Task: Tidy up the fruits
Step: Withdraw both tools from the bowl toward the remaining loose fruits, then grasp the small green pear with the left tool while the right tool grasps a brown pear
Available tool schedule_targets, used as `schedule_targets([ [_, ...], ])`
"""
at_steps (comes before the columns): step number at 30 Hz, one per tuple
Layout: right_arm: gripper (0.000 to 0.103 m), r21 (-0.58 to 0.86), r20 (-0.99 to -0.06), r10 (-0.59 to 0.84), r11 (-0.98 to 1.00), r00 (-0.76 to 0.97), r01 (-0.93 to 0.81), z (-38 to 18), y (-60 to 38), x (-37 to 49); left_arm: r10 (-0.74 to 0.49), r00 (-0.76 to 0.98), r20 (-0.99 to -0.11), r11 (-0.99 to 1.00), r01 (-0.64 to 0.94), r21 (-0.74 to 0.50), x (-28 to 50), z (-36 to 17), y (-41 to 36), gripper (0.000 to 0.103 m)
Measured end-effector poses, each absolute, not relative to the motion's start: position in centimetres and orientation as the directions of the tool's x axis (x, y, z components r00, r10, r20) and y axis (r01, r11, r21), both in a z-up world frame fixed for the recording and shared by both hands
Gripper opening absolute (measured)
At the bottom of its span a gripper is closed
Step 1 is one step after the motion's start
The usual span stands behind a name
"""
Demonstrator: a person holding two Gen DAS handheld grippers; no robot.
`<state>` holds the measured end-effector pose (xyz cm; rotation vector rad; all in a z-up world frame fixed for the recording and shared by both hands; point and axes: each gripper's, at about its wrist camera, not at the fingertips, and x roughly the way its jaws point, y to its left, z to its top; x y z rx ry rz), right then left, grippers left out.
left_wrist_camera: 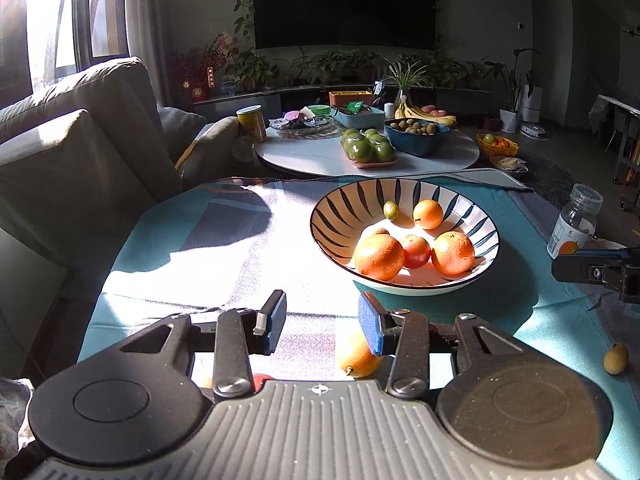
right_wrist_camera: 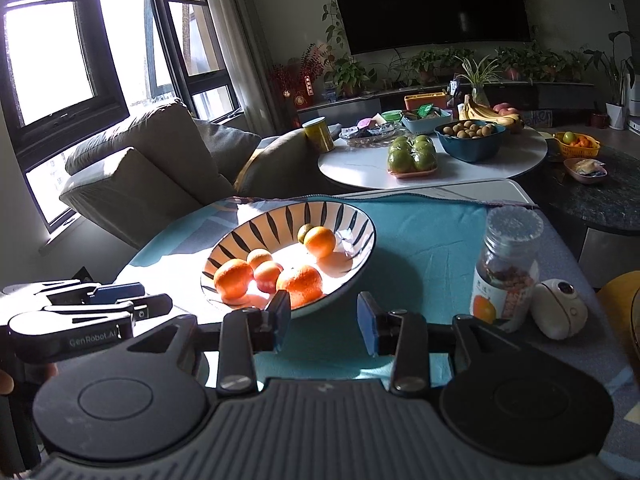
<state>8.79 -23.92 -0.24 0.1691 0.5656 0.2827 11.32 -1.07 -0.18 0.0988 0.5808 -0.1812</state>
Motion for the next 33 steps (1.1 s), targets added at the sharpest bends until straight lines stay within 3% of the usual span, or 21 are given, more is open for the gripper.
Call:
schedule_targets([
  [12, 0.085, 0.206, -0.527, 0.203, 0.973, 0.825, -0.108, -0.6, -27.7, 3.6, -0.177, 0.809, -0.561, 0.974, 0.226, 0.019, 7.6, -0.4, -1.0, 0.037],
  [22, 0.085, 0.149, -0.61, 0.173, 0.983, 0.773, -0.103, -4.1, -25.8, 1.8, -0.202, 0.778, -0.595, 0.961, 0.274, 0.032, 5.6, -1.9, -2.6, 0.038],
  [33, 0.084, 0.174, -0.58, 0.182, 0.98, 0.794, -0.097, -3.9, -25.5, 0.9, -0.161, 0.767, -0.622, 0.966, 0.252, 0.062, 7.8, -3.7, -4.0, 0.038],
])
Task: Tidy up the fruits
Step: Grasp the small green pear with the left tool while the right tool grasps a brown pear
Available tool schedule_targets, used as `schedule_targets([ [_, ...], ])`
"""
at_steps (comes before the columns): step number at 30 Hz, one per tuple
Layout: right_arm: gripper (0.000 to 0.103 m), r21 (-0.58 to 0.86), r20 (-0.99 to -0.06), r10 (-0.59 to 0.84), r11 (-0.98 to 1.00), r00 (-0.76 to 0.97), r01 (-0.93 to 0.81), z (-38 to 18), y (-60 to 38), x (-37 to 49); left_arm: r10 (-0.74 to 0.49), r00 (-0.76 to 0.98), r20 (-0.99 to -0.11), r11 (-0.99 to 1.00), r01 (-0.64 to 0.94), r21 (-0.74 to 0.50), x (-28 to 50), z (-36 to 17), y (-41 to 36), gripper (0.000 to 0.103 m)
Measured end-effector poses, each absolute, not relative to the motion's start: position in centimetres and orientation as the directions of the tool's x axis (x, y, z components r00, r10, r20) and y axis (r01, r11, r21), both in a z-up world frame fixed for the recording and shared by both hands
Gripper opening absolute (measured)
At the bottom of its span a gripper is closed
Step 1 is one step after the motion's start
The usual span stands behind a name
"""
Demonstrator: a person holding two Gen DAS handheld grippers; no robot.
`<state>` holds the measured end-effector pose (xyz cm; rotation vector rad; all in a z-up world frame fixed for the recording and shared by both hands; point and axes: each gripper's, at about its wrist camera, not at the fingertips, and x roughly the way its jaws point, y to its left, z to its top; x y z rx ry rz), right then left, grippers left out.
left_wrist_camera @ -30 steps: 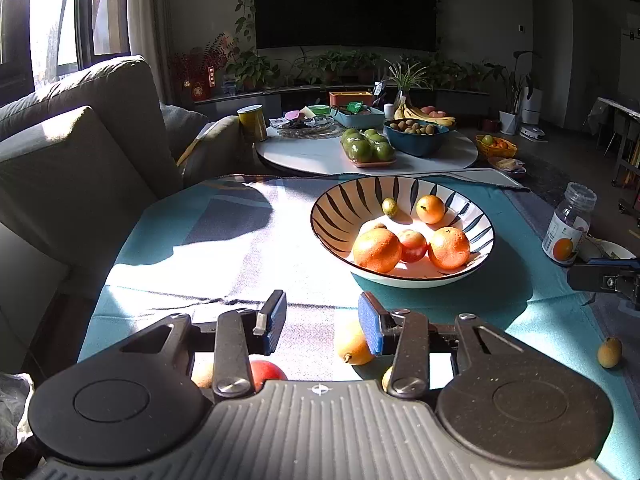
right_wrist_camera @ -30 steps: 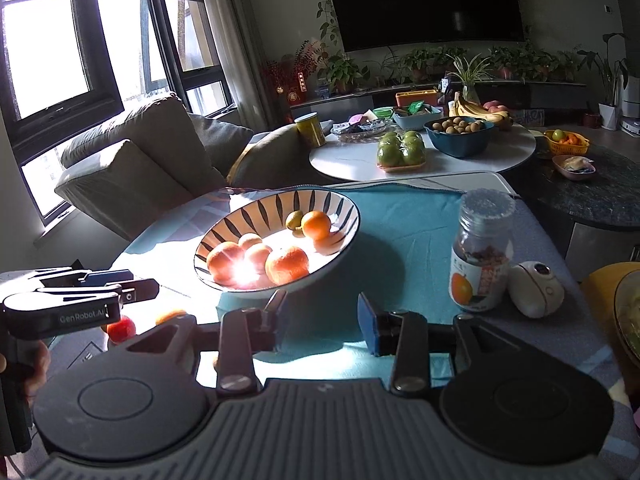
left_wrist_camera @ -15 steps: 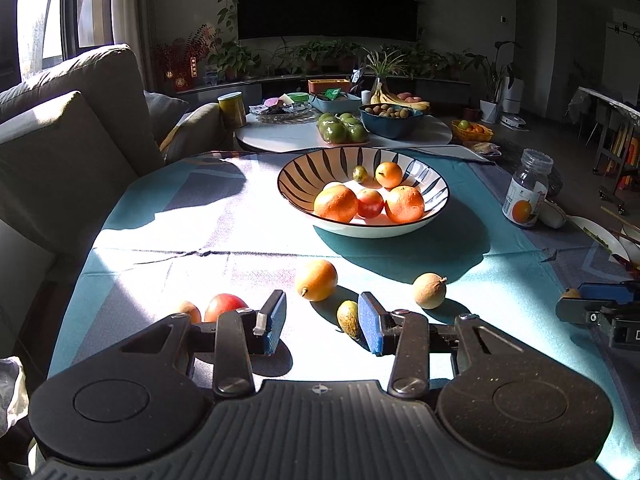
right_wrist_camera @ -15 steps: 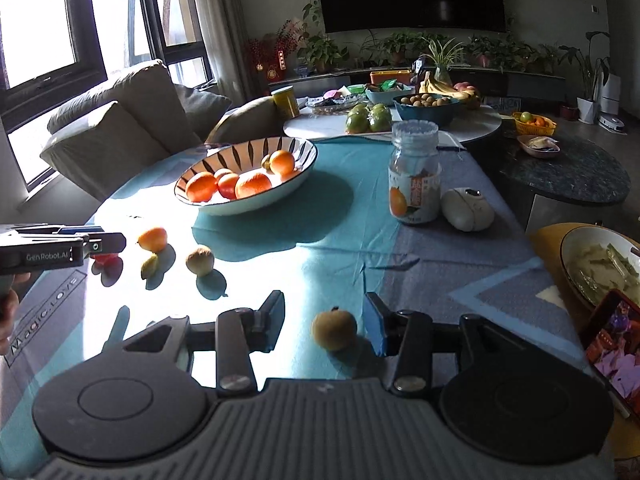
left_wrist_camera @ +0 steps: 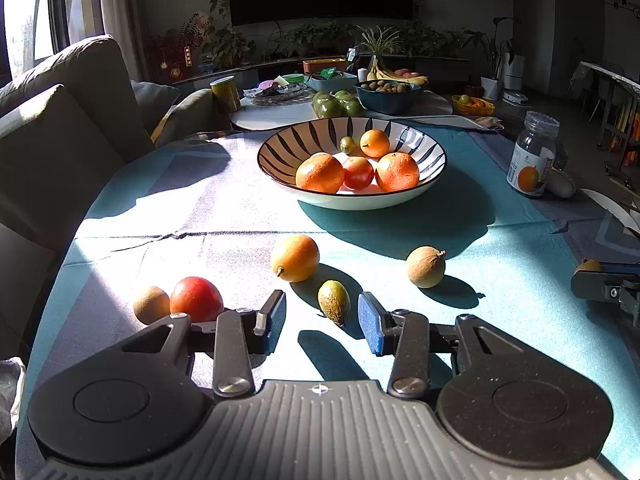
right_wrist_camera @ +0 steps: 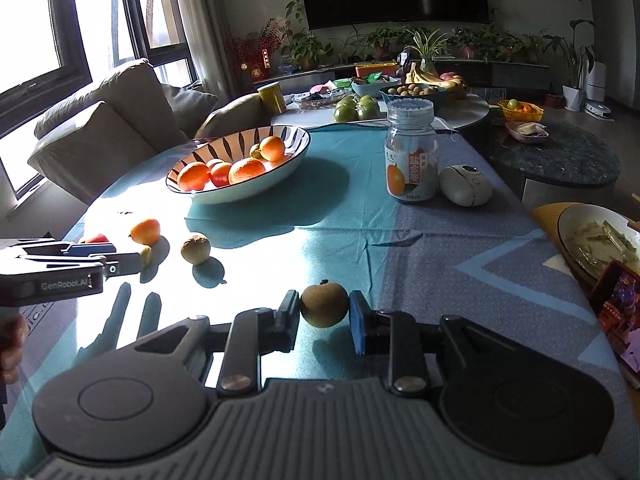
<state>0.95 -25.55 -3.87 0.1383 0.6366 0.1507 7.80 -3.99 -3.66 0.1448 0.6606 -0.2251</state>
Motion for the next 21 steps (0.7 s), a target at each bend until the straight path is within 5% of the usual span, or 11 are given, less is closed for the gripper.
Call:
schedule_targets([
  [7, 0.084, 0.217, -0.566, 0.214, 0.97, 0.796, -0.106, -3.2, -25.3, 1.1, -0.167, 0.759, -0.629, 0.972, 0.234, 0.024, 8.6, -4.2, -3.7, 0.037],
  [11, 0.084, 0.221, -0.555, 0.229, 0.967, 0.799, -0.124, -2.8, -24.7, 1.4, -0.181, 0.757, -0.628, 0.97, 0.243, 0.013, 8.6, -4.1, -3.6, 0.016],
  [21, 0.084, 0.23, -0.521, 0.266, 0.959, 0.811, -0.167, -1.5, -23.6, 2.1, -0.207, 0.782, -0.588, 0.964, 0.266, 0.015, 7.3, -2.3, -3.5, 0.016],
])
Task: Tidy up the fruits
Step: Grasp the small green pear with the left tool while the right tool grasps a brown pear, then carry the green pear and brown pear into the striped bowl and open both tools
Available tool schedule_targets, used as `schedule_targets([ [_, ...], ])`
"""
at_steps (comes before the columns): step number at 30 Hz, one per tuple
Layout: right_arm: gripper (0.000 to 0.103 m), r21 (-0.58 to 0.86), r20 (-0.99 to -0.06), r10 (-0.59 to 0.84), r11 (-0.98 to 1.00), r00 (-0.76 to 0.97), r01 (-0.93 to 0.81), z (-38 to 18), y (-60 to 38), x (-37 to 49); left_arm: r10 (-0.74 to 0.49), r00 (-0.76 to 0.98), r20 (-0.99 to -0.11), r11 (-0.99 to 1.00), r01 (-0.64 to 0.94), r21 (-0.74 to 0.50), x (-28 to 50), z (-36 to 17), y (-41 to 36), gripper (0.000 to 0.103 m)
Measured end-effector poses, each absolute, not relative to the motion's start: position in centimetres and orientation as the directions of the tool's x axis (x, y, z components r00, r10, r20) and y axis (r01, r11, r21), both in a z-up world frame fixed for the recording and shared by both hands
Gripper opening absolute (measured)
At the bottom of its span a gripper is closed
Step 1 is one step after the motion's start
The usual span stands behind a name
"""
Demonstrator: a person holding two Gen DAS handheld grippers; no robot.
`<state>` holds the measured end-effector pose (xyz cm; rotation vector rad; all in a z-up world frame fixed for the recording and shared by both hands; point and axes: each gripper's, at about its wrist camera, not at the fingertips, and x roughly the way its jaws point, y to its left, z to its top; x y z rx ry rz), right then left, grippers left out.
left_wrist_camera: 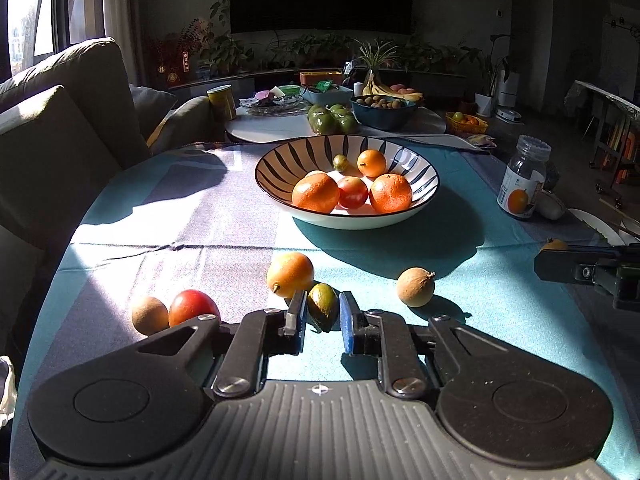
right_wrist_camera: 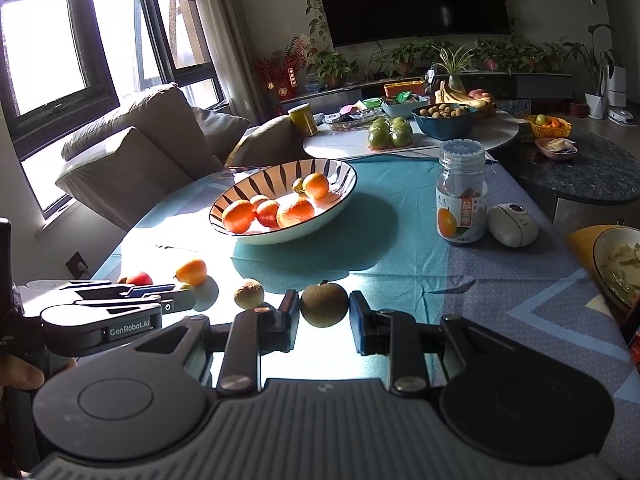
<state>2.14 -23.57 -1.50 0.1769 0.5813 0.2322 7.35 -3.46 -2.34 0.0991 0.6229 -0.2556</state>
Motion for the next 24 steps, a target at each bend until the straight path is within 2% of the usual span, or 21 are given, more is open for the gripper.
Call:
schedule_targets([
  [24, 0.084, 0.226, -0.455, 0.325, 0.943, 0.829, -0.246, 1.1, -20.5, 6.5, -0.233, 0.83, -0.508, 0.959, 0.283, 0.023, 10.1, 1.1, -4.1, 0.016],
])
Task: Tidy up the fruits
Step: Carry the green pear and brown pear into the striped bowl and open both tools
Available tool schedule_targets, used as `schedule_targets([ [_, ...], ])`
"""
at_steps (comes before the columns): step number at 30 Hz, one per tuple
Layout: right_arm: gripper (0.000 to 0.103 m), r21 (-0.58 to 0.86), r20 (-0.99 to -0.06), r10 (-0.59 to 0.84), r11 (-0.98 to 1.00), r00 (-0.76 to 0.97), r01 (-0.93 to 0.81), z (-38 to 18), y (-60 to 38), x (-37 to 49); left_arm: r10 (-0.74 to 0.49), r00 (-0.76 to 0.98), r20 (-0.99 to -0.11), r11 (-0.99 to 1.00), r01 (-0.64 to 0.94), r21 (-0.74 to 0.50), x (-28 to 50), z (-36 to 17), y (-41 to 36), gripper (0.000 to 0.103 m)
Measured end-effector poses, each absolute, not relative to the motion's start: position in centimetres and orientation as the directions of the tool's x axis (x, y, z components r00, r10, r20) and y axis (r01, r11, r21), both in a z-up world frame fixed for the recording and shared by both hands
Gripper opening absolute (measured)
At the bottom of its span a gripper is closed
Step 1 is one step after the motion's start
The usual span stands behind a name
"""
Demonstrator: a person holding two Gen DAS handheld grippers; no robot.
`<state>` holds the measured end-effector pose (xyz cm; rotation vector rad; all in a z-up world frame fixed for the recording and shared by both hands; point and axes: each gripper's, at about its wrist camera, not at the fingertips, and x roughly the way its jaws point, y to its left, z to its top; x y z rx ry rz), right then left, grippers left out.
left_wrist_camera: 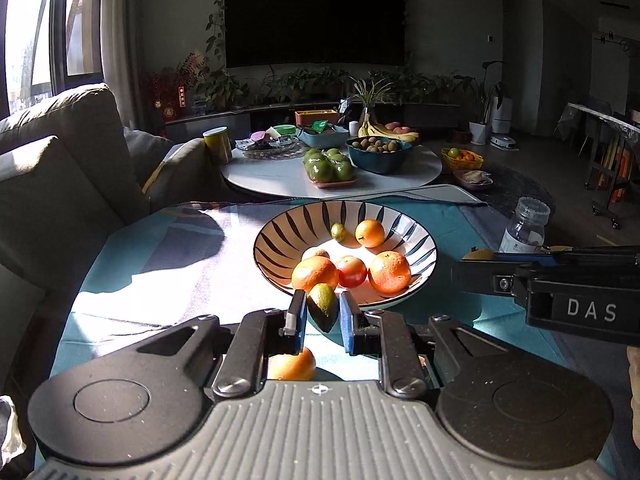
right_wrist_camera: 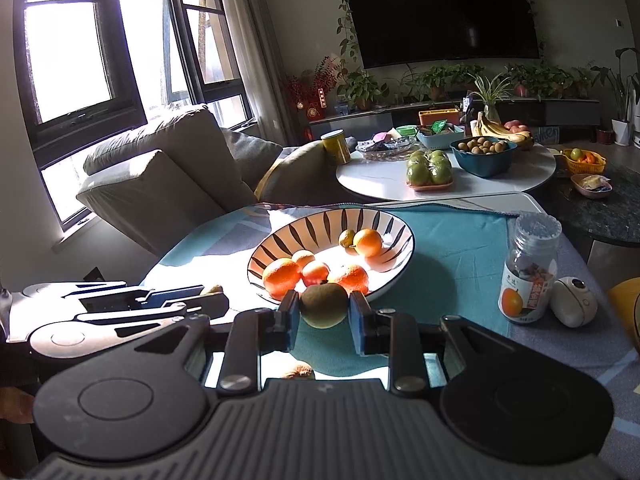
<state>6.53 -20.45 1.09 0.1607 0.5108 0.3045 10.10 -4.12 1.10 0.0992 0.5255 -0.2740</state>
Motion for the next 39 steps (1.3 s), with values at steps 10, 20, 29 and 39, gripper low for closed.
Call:
schedule_targets([
  [10, 0.084, 0.235, -0.446, 0.316, 0.944, 0.837, -0.231, 1.4, -20.8, 8.8, -0.244, 0.83, -0.502, 0.954, 0.299, 0.032, 12.2, 1.3, -5.0, 0.016],
  [20, 0.084, 0.237, -0.452, 0.31, 0.946, 0.836, -0.223, 1.4, -20.8, 10.1, -0.247, 0.828, -0.503, 0.951, 0.306, 0.037, 13.6, 1.1, -5.3, 0.016],
  [29, 0.084, 0.239, -0.462, 0.307, 0.947, 0.832, -0.216, 1.2, -20.8, 11.3, -0.246, 0.823, -0.511, 0.951, 0.306, 0.036, 14.2, 0.9, -5.3, 0.016],
  [39, 0.084, 0.242, -0.471, 0.3, 0.948, 0.829, -0.206, 0.8, -20.8, 12.1, -0.249, 0.817, -0.52, 0.949, 0.312, 0.037, 14.9, 0.6, -5.5, 0.016],
])
